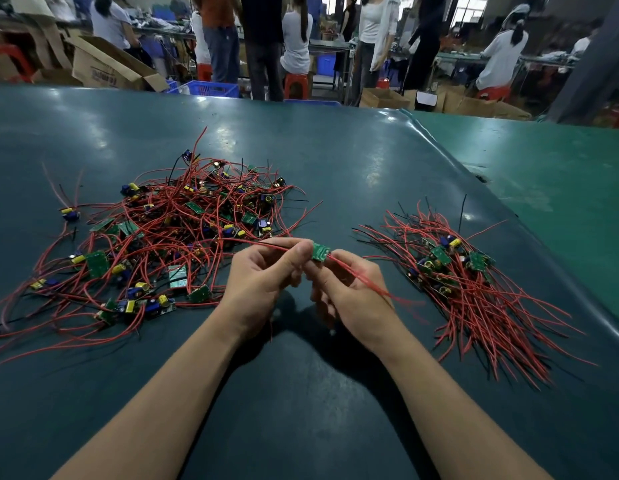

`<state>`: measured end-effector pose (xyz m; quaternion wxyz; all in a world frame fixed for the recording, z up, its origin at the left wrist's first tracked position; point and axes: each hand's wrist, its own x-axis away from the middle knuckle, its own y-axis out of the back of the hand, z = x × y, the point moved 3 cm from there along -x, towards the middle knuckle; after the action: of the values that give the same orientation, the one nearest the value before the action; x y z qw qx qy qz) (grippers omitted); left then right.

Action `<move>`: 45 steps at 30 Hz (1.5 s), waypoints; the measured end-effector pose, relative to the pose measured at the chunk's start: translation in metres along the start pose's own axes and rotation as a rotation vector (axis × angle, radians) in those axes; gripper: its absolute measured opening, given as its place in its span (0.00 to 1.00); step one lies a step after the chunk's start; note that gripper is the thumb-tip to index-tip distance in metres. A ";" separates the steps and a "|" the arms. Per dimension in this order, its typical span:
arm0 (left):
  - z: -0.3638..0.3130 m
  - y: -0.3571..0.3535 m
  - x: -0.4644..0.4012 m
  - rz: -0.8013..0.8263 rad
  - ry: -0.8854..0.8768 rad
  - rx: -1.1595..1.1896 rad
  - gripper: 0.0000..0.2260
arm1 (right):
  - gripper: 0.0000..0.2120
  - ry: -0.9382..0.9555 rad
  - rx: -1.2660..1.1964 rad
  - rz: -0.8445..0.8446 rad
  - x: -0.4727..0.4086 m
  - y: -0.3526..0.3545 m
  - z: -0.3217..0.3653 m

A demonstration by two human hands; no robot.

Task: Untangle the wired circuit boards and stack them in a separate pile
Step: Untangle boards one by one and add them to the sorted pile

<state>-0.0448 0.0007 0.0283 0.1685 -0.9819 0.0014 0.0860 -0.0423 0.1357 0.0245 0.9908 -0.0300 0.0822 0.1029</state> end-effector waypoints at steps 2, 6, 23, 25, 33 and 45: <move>0.001 0.001 -0.001 0.002 0.003 -0.019 0.11 | 0.09 0.020 0.010 0.009 0.002 -0.002 0.001; 0.004 -0.002 -0.003 0.051 0.072 0.056 0.13 | 0.08 -0.007 -0.120 -0.043 0.004 -0.001 0.005; -0.006 0.055 -0.012 -0.618 -0.132 -1.526 0.15 | 0.09 -0.176 -0.704 -0.573 -0.009 0.053 0.006; -0.008 0.057 -0.013 -0.626 -0.155 -1.483 0.12 | 0.08 -0.203 -0.629 -0.532 -0.009 0.047 0.004; -0.008 0.064 -0.022 -0.679 -0.095 -1.419 0.21 | 0.07 -0.240 -0.497 -0.383 -0.008 0.038 0.002; -0.021 0.053 -0.006 -0.829 -0.455 -1.185 0.18 | 0.07 -0.257 -0.380 -0.285 -0.010 0.034 -0.001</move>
<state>-0.0486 -0.0564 0.0311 -0.3728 -0.7864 -0.4490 0.2022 -0.0595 0.1671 0.0238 0.9743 -0.2132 -0.0701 -0.0211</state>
